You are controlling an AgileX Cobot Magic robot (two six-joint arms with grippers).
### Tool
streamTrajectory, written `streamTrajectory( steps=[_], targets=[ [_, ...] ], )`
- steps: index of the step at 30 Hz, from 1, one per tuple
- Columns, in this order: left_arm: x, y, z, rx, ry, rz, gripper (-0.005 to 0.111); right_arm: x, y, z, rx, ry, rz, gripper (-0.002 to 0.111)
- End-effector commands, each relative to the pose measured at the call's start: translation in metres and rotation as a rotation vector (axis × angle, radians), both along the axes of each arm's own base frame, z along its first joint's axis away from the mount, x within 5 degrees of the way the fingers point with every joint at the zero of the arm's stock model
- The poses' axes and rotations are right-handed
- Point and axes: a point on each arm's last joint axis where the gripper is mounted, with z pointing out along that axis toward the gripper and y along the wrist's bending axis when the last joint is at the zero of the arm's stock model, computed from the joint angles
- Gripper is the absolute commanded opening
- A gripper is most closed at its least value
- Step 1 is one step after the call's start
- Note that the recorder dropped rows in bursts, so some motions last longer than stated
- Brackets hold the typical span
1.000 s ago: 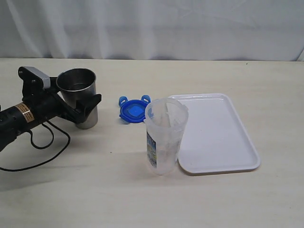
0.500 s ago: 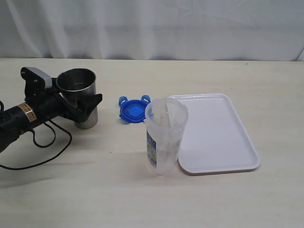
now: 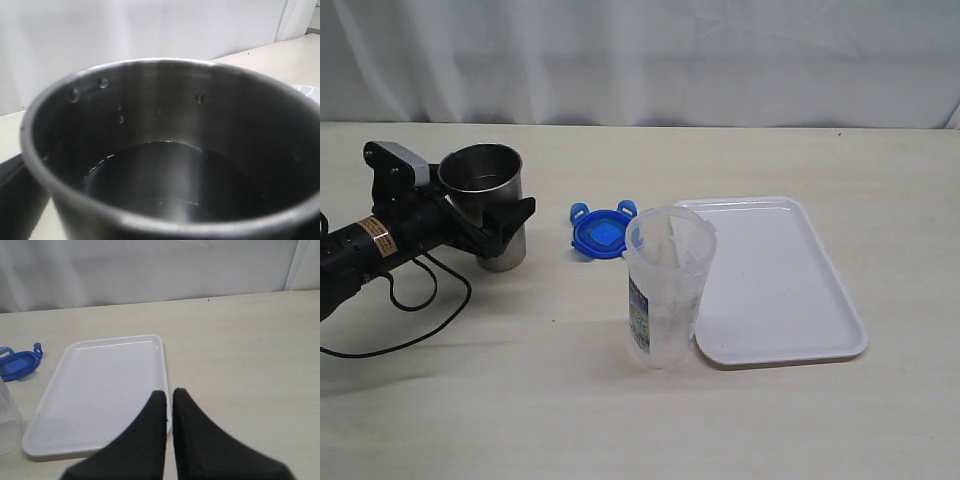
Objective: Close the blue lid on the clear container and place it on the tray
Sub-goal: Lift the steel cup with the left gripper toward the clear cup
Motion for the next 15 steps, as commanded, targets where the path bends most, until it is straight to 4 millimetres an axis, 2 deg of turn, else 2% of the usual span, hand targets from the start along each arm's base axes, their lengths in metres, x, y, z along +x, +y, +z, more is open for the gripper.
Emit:
streamTrajectory(
  steps=[1,3,4,5,7,9,10,15],
  targets=[
    [0.0005,-0.0006,-0.0002,-0.014,-0.002,-0.004,0.102,-0.0002,-0.0001,0.0,0.003,-0.006,-0.003,0.005],
    [0.0005,-0.0006,-0.0002,-0.014,-0.002,-0.004,0.088,-0.0002,-0.0001,0.0,0.003,-0.006,-0.003,0.005],
    [0.0006,-0.0004,-0.0001,-0.015,-0.002,-0.002,0.074,-0.0002,-0.0001,0.0,0.003,-0.006,-0.003,0.005],
    [0.0005,-0.0006,-0.0002,-0.014,-0.002,-0.005,0.066,-0.0002,-0.0001,0.0,0.003,-0.006,-0.003,0.005],
    [-0.0019,-0.0032,-0.0007,-0.004,-0.002,-0.045,0.041,-0.0002,-0.0001,0.0,0.003,-0.006,-0.003,0.005],
    [-0.0045,-0.0059,-0.0014,0.007,-0.003,-0.089,0.007,-0.0002,-0.0001,0.0,0.003,-0.006,-0.003,0.005],
    [-0.0051,-0.0065,-0.0015,0.01,-0.003,-0.099,0.0,-0.0002,-0.0001,0.0,0.003,-0.006,-0.003,0.005],
    [-0.0049,-0.0063,-0.0015,0.012,-0.005,-0.096,0.0,-0.0002,-0.0001,0.0,0.003,-0.006,-0.003,0.005]
  ],
)
